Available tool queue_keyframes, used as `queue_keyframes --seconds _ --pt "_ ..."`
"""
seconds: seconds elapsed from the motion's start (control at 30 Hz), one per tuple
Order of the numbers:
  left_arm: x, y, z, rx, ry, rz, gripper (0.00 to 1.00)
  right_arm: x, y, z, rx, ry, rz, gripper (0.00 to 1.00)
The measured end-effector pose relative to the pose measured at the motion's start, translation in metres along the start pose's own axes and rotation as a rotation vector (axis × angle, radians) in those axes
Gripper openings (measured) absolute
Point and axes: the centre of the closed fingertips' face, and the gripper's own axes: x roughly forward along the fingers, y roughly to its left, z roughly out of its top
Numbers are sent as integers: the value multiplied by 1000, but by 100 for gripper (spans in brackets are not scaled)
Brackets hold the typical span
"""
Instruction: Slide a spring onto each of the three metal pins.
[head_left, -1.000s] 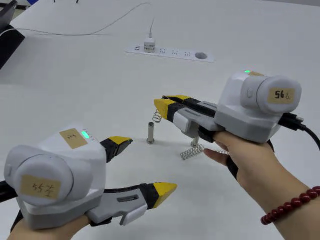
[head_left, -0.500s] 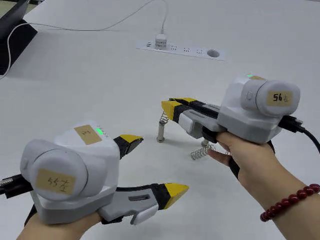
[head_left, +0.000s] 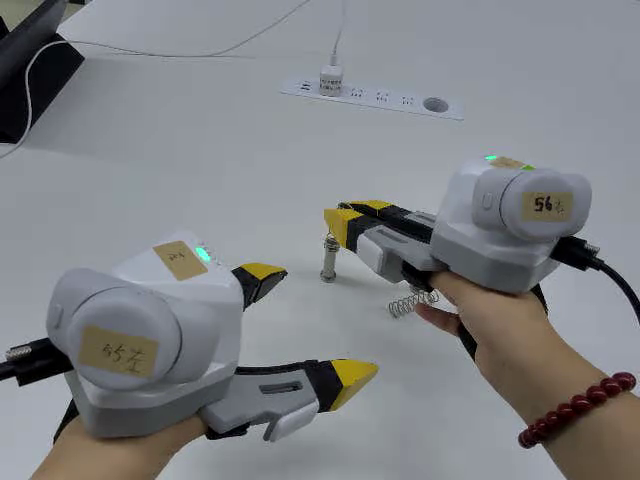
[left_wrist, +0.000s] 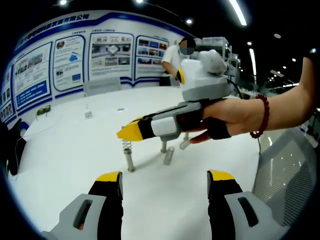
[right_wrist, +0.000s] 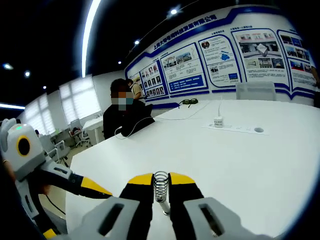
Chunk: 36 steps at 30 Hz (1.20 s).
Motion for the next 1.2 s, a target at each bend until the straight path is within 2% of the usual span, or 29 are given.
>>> queue_keyframes --seconds 0.3,0.47,0.8,1.2 --pt "-1 1 0 -19 -3 -1 69 2 10 -2 -152 34 3 12" --pt "-1 1 0 -12 3 2 70 3 9 -6 -186 53 -4 12" --pt "-2 2 0 -5 5 9 71 6 5 -15 -178 82 -26 12" --pt "-2 4 -1 -4 8 13 72 11 3 -29 -179 125 -24 12"
